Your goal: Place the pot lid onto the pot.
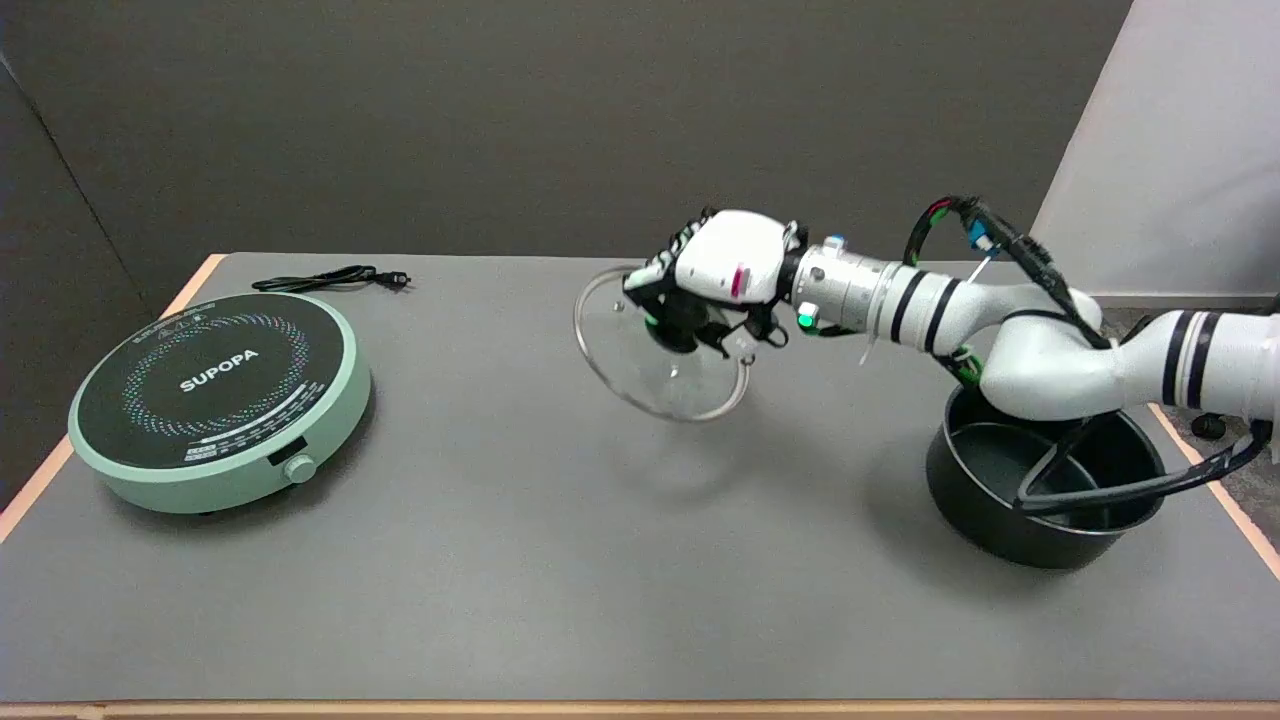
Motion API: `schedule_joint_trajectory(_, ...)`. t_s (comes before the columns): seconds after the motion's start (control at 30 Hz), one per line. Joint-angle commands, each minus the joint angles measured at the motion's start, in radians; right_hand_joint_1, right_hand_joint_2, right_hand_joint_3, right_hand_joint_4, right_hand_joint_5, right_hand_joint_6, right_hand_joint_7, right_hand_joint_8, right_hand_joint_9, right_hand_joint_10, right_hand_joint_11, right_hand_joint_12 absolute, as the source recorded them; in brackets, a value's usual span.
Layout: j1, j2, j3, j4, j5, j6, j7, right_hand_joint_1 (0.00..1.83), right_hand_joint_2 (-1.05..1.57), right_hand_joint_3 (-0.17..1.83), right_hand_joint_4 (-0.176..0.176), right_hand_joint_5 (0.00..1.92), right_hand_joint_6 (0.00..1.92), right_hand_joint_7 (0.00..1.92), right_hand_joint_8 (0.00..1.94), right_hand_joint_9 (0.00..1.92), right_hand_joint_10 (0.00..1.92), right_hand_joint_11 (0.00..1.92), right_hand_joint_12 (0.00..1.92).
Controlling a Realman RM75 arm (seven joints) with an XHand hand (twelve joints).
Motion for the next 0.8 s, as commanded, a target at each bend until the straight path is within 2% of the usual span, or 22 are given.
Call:
schedule_joint_trajectory(0.03,-0.039,0.083,0.273,-0.032,0.044,-0.177,-0.005,1.36,0.76,0.88,0.176,0.50,1.68,0.87,1.49,0.79,1.89,0.64,1.32)
schedule_joint_trajectory(0.23,-0.136,0.119,0.442,-0.034,0.044,-0.197,-0.005,1.36,0.76,0.87,0.176,0.51,1.67,0.87,1.48,0.79,1.88,0.64,1.31)
schedule_joint_trajectory(0.63,-0.490,0.191,0.892,-0.093,0.039,-0.252,-0.009,1.36,0.75,0.87,0.176,0.52,1.65,0.89,1.46,0.82,1.86,0.67,1.27)
schedule_joint_trajectory(0.8,-0.679,0.217,1.114,-0.116,0.039,-0.255,-0.009,1.38,0.69,0.97,0.176,0.53,1.64,0.92,1.46,0.82,1.85,0.67,1.26)
